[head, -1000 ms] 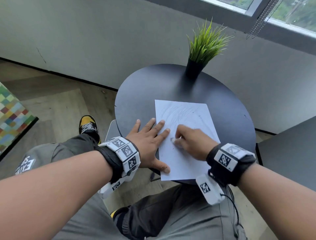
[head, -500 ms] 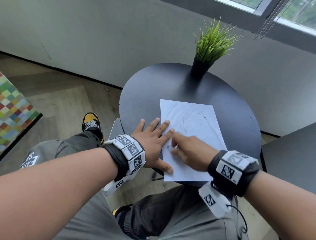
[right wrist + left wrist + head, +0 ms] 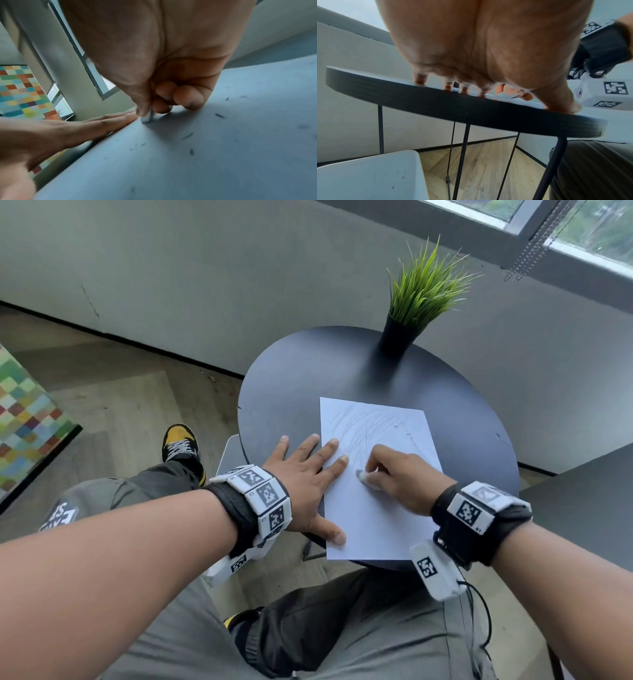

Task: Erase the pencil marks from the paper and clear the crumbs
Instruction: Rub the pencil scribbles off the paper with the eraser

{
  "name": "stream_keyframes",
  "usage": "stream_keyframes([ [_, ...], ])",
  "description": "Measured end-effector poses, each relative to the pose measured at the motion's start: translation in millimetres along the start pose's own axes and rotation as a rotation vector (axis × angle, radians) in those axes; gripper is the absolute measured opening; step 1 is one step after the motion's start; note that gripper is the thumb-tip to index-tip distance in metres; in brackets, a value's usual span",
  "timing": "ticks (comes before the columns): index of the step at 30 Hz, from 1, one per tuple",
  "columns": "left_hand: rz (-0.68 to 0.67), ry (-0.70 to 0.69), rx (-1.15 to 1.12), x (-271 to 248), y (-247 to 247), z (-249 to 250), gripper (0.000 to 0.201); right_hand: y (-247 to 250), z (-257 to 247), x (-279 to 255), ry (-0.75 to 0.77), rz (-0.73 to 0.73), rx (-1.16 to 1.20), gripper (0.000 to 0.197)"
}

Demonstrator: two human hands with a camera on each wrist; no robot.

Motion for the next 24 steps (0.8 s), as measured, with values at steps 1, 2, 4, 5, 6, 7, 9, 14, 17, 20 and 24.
stream_keyframes([
  [1, 0.000, -0.001, -0.001, 0, -1, 0, 0.132, -1, -2, -2, 0.003, -0.005, -0.008, 0.020],
  [2, 0.000, -0.003, -0.005, 0, -1, -1, 0.132, -7, -13, -7, 0.060, -0.041, -0.049, 0.019],
  [4, -0.003, -0.009, -0.011, 0, -2, -1, 0.132, -32, -46, -25, 0.223, -0.150, -0.123, 0.019],
  [5, -0.004, -0.012, -0.011, 0, -1, -1, 0.132, -37, -52, -30, 0.262, -0.176, -0.123, 0.019],
  [6, -0.007, -0.012, -0.010, 0, -1, -1, 0.132, -32, -45, -26, 0.240, -0.164, -0.105, 0.019],
  [7, -0.007, -0.011, -0.009, 0, 0, -1, 0.132, -22, -28, -16, 0.165, -0.119, -0.078, 0.018],
  [9, -0.006, -0.006, -0.013, 1, -1, -1, 0.131, 0, 1, -4, 0.042, 0.002, -0.019, 0.018],
  [14, -0.011, -0.017, -0.019, 0, -3, -1, 0.132, -35, -44, -29, 0.240, -0.142, -0.090, 0.019],
  [17, -0.017, -0.016, -0.011, 1, -2, -2, 0.132, -14, -9, -12, 0.074, -0.046, -0.025, 0.020],
  [20, -0.020, -0.014, -0.022, -1, -2, -2, 0.132, 8, 45, -1, -0.163, 0.051, 0.063, 0.020],
  [24, -0.003, -0.027, -0.080, -4, 1, 0, 0.127, -2, 51, -4, -0.179, 0.027, 0.006, 0.018],
])
Point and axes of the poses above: each hand's wrist, its own x-axis towards the middle knuckle, its own y-axis out of the back of the hand, z = x × y, the point moved 9 cm from there along x, towards the middle knuckle, and after that the axes turned 9 degrees about -x, right-handed, at the moved point
